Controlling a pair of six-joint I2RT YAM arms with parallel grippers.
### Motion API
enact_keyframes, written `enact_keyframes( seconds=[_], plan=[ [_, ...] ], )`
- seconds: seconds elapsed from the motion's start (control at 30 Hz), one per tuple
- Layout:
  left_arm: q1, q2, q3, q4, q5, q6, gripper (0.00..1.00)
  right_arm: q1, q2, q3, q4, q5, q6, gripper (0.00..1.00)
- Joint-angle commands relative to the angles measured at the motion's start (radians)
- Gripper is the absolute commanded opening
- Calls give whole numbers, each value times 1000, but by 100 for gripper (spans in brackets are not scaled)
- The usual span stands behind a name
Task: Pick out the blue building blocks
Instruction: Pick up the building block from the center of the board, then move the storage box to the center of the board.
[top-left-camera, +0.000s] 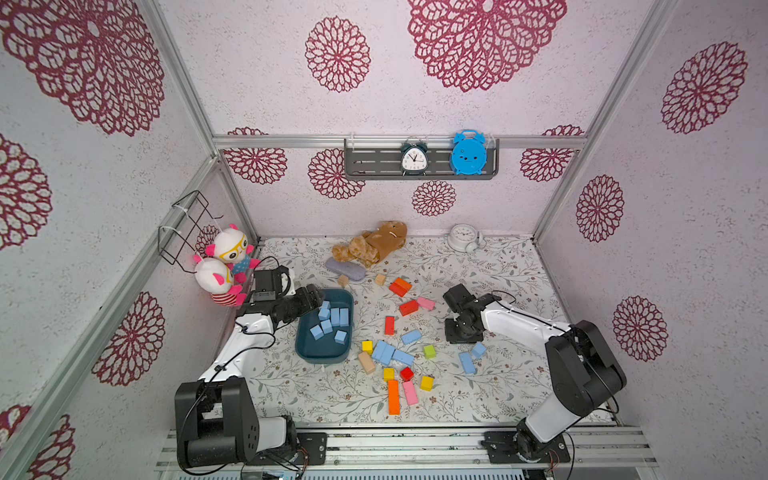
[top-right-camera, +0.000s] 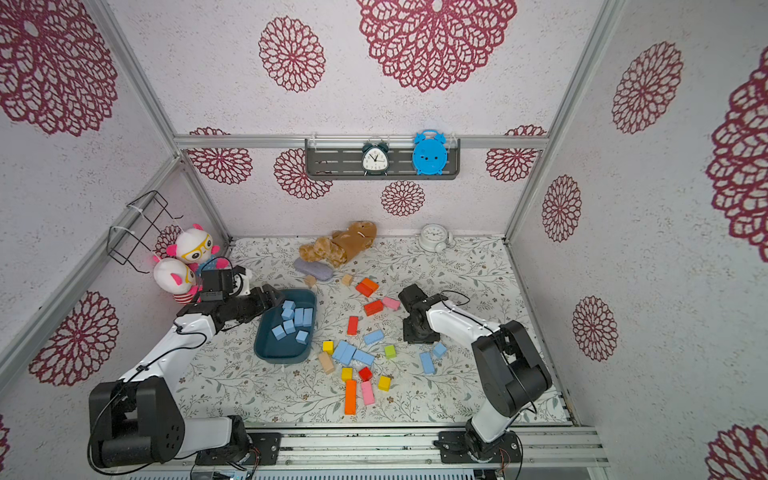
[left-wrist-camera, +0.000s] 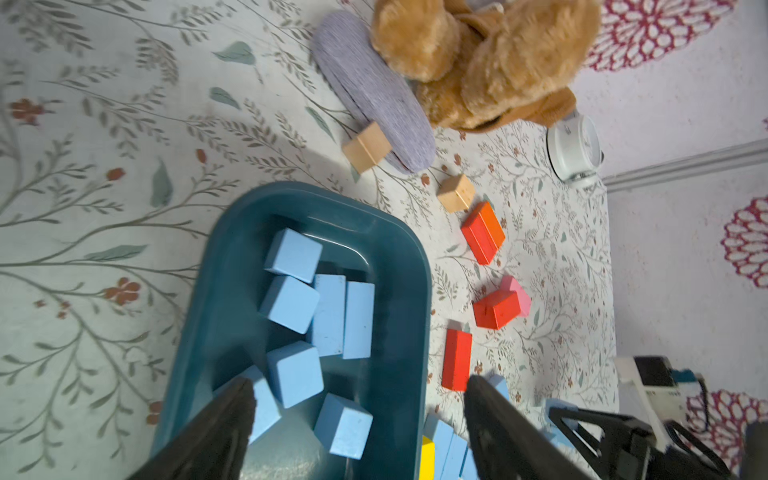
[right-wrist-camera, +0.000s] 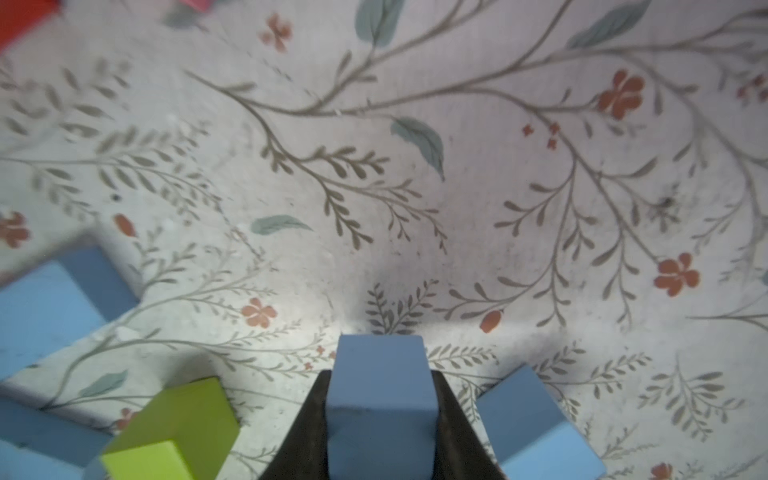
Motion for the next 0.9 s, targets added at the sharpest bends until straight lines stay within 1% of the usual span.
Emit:
enact_keyframes(
  seconds=[0.0, 0.1, 0.27, 0.43, 0.63, 0.7, 0.87],
  plan=[
    [66, -6, -6, -2, -28, -13, 85, 66, -30, 109, 48, 30, 21, 24],
    [99, -11, -29, 12, -41, 7, 85, 129, 43, 232, 80, 46, 8, 23],
    [119, -2, -61, 35, -53, 11, 85, 214, 207, 456, 140, 17, -33, 23],
    [116, 18, -81, 52, -47, 13, 83, 245, 347, 638, 156, -25, -76, 24],
    [84, 34, -115, 102, 15, -25, 83, 257, 418, 744, 160, -65, -87, 24],
    [66, 34, -119, 105, 39, -24, 83, 263, 423, 755, 178, -72, -90, 24],
    [25, 51, -129, 111, 44, -32, 83, 276, 445, 765, 226, -101, -86, 24]
  ],
)
